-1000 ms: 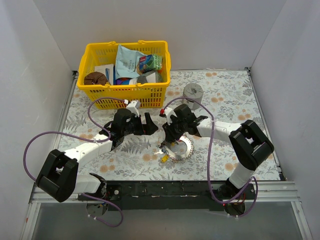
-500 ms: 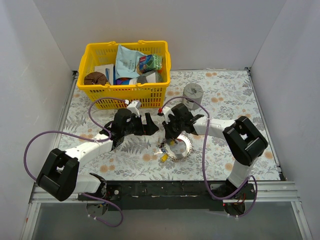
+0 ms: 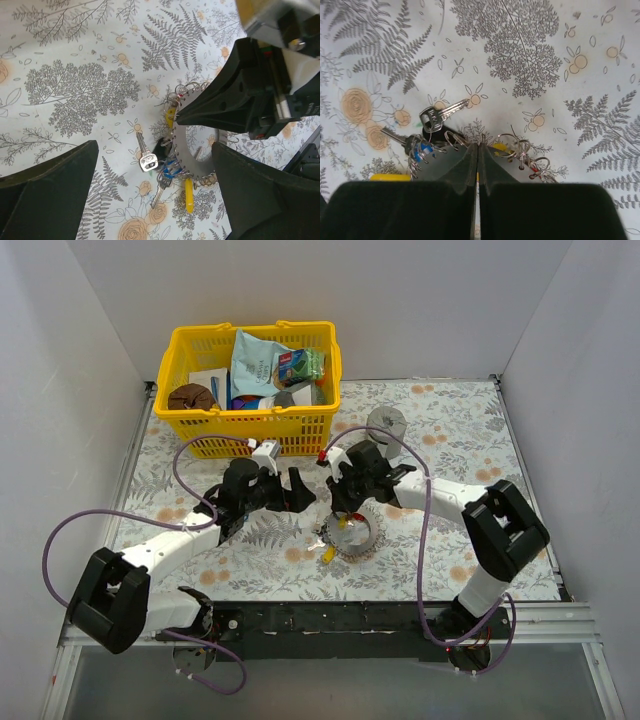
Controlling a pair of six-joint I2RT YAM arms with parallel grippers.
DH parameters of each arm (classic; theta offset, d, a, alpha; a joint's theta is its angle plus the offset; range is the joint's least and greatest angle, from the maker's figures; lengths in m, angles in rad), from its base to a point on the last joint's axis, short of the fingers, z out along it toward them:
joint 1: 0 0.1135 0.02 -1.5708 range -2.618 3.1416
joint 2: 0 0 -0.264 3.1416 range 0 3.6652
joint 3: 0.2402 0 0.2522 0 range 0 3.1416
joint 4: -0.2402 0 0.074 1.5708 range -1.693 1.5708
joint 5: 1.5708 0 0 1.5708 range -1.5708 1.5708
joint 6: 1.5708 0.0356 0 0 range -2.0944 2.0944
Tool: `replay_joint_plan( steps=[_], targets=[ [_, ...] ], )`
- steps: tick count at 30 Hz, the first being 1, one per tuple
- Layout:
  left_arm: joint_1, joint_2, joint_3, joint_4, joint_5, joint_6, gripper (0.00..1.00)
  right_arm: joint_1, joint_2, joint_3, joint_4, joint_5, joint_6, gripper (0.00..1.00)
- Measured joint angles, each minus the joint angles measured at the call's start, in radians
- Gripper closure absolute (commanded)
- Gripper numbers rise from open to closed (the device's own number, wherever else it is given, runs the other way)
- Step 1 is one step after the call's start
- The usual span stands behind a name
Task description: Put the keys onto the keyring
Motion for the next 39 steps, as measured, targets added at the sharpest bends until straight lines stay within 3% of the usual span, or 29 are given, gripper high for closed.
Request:
replay_joint_plan(
  steps=[14, 21, 26, 30, 36, 39],
  targets=[
    [0.004, -0.245, -0.079, 0.15, 0.239, 0.179, 0.07, -0.001, -0.256, 0.019, -0.046, -0.2, -0.101, 0.99],
    [0.005, -0.245, -0.1, 0.291, 0.401, 0.183, 0.12, -0.006, -0.334, 0.019, -0.068, -0.337, -0.131, 0.99],
    [0.005, -0.222, -0.113, 0.344, 0.471, 0.185, 0.27, -0.007, -0.34, 0.026, -0.095, -0.43, -0.151, 0.99],
    [0.005, -0.219, -0.14, 0.401, 0.493, 0.194, 0.3, -0.007, -0.34, 0.043, -0.14, -0.489, -0.173, 0.99],
    [0.005, -0.253, -0.192, 0.463, 0.521, 0.262, 0.52, -0.013, -0.34, 0.062, -0.19, -0.55, -0.205, 0.99],
    [0.005, -0.27, -0.225, 0.509, 0.556, 0.298, 0.53, -0.013, -0.34, 0.068, -0.207, -0.576, -0.213, 0.99]
  ],
)
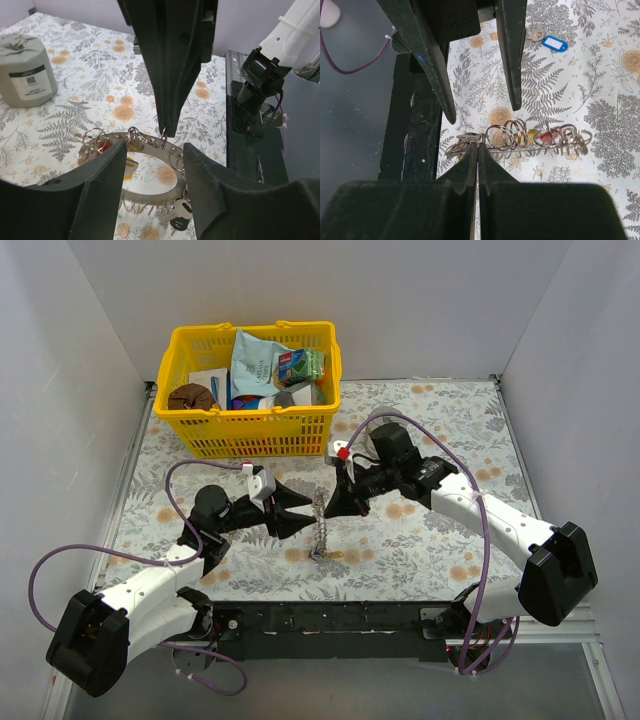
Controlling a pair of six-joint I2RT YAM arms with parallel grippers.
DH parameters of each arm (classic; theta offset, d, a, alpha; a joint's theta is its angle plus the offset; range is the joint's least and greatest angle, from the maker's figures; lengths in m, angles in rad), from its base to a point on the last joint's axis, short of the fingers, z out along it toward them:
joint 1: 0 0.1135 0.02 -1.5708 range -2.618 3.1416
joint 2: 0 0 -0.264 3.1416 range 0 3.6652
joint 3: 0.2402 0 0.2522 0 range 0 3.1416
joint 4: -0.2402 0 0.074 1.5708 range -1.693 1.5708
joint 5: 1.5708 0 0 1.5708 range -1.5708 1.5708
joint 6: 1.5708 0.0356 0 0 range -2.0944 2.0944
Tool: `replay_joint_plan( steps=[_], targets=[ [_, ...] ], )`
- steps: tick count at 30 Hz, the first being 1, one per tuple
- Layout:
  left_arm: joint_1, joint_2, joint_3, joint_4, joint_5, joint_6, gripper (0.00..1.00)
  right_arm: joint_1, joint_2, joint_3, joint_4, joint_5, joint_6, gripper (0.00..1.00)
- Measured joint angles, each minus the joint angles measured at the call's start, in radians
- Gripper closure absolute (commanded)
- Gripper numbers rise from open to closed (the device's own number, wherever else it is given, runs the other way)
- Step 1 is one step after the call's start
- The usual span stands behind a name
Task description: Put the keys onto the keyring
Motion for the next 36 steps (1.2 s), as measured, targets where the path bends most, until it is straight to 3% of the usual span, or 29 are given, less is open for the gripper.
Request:
replay_joint_plan(
  steps=[6, 11, 20, 26, 30, 36],
  targets=[
    [0.0, -0.002, -0.017, 0.072, 0.063, 0.048, 0.53, 0.0, 0.0, 0.011, -0.012, -0.035, -0.014, 0.99],
    [-0.003, 0.006, -0.017, 0.113, 0.1, 0.069, 0.59, 0.0, 0.0, 0.011, -0.024, -0.053, -0.016, 0.99],
    [-0.04, 0.073, 0.007, 0.087, 0.145, 0.117, 0.63, 0.0, 0.0, 0.011, -0.027, -0.072, -0.014, 0.99],
    [-0.064, 0.093, 0.024, 0.064, 0.146, 0.143, 0.8, 0.0, 0.001, 0.015, -0.029, -0.079, -0.014, 0.99],
    [-0.071, 0.109, 0.043, 0.026, 0.145, 0.182, 1.0, 0.0, 0.003, 0.021, -0.041, -0.08, -0.014, 0.99],
    [-0.071, 0.111, 0.047, 0.002, 0.14, 0.212, 1.0, 0.0, 0.011, 0.022, -0.053, -0.08, -0.015, 0.99]
  ],
)
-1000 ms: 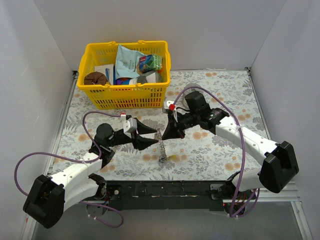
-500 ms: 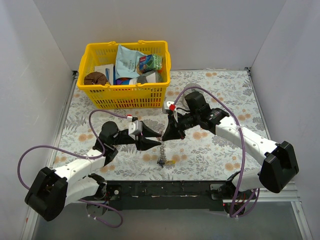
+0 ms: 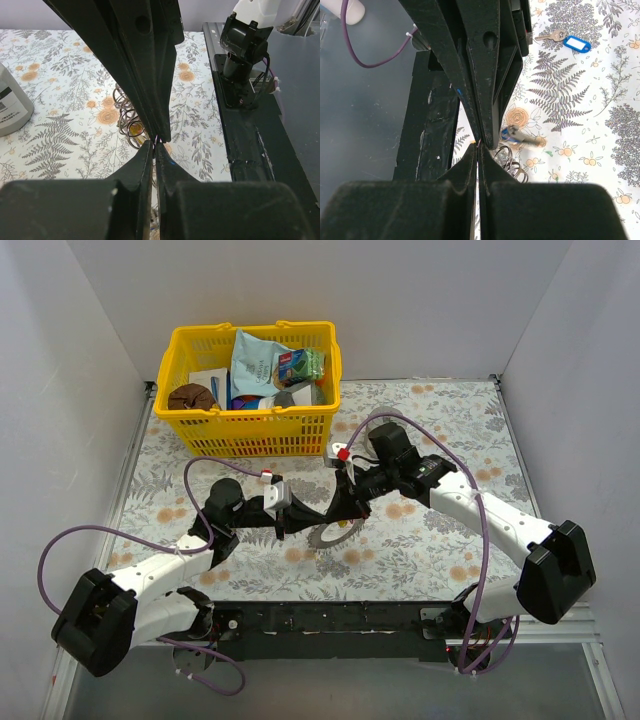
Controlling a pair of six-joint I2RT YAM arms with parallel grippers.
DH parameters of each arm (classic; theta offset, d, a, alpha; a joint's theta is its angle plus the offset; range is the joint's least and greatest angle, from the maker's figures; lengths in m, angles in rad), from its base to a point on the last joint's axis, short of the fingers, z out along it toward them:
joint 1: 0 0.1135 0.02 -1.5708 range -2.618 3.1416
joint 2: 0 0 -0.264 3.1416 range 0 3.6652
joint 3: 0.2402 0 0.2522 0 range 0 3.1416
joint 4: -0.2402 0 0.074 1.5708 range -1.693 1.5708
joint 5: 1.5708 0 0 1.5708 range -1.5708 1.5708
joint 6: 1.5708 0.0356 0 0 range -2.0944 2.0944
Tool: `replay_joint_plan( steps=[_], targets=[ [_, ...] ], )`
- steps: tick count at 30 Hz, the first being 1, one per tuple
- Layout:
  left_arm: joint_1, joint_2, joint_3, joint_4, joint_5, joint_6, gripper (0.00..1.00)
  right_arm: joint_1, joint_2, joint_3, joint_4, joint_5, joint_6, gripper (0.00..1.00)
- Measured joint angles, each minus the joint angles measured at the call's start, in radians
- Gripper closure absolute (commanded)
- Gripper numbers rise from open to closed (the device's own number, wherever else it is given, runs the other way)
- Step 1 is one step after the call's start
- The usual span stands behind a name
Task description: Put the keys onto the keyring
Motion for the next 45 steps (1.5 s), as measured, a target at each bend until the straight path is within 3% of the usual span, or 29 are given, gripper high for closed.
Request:
replay_joint_plan(
  steps=[2, 6, 12, 20, 28, 37, 45],
  targets=[
    [0.0, 0.0, 0.0, -0.003, -0.002, 0.001, 1.0, 0.0, 0.002, 0.0, 0.0, 0.0, 0.0, 0.99],
    [0.0, 0.0, -0.01, 0.018, -0.016, -0.011, 1.0, 0.0, 0.002, 0.0, 0.006, 0.018, 0.034, 0.68],
    [-0.005, 0.0, -0.095, 0.162, -0.077, -0.113, 1.0, -0.01, -0.052, -0.03, 0.125, 0.118, 0.161, 0.48],
    [-0.011, 0.001, -0.229, 0.468, -0.158, -0.285, 1.0, -0.087, -0.176, -0.115, 0.33, 0.131, 0.274, 0.47],
    [-0.013, 0.002, -0.256, 0.645, -0.222, -0.37, 1.0, -0.098, -0.176, -0.157, 0.379, 0.093, 0.315, 0.46],
    [-0.013, -0.066, -0.257, 0.64, -0.277, -0.361, 1.0, -0.102, -0.177, -0.164, 0.402, 0.092, 0.322, 0.37],
    [0.04, -0.13, -0.164, 0.391, -0.284, -0.299, 1.0, -0.104, -0.188, -0.177, 0.399, 0.122, 0.319, 0.33]
  ],
)
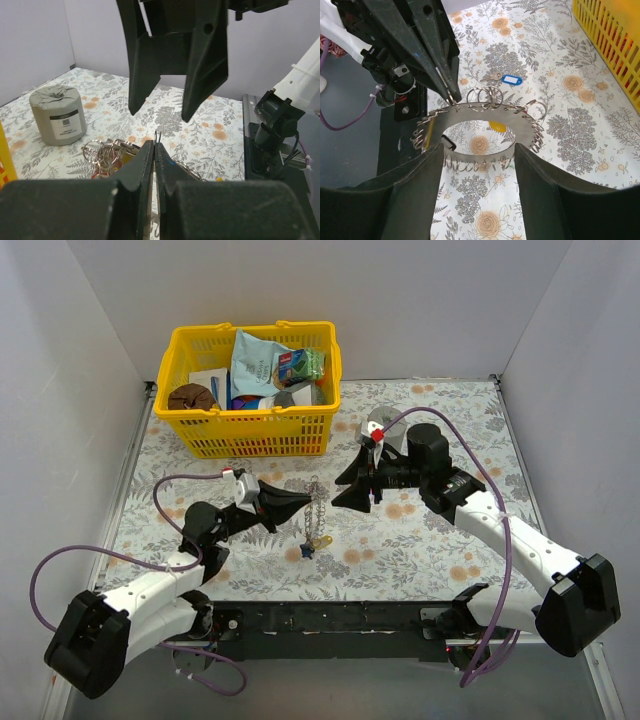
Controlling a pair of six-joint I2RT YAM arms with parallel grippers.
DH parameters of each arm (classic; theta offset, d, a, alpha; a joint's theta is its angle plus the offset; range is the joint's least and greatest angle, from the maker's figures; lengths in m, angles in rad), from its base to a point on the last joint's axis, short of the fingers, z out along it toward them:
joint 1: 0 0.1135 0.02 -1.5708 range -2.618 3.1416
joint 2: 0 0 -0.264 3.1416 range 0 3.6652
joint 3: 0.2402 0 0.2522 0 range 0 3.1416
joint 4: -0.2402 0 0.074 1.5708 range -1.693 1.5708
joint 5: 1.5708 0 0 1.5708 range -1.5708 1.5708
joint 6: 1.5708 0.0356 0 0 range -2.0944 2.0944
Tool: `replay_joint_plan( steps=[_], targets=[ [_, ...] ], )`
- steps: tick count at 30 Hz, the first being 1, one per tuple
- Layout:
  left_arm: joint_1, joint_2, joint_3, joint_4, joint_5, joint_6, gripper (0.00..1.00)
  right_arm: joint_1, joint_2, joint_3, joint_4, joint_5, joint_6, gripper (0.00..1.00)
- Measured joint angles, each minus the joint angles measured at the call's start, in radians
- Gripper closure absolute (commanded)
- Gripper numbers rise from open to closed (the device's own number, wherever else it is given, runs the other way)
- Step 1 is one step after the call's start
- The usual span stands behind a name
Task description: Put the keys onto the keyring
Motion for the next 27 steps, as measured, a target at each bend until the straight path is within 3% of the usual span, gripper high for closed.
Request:
replay_joint_plan(
  steps=[2, 5, 16, 27],
  targets=[
    [0.015, 0.002, 0.026, -0.055, 0.002, 0.009, 1.0, 0.0, 0.0, 0.0, -0.001, 0.007, -0.007, 0.26],
    [0.05, 0.006, 0.064, -0.134, 0.014, 0.013, 1.0, 0.0, 0.0, -0.002, -0.001, 0.014, -0.013, 0.23],
    [0.272, 0.015, 0.199, -0.36, 0.162, 0.005, 1.0, 0.0, 0.011, -0.028, -0.001, 0.021, -0.023, 0.18],
    [0.489, -0.075, 0.238, -0.571, 0.276, 0.022, 1.0, 0.0, 0.086, -0.035, 0.002, 0.019, -0.026, 0.12]
  ],
)
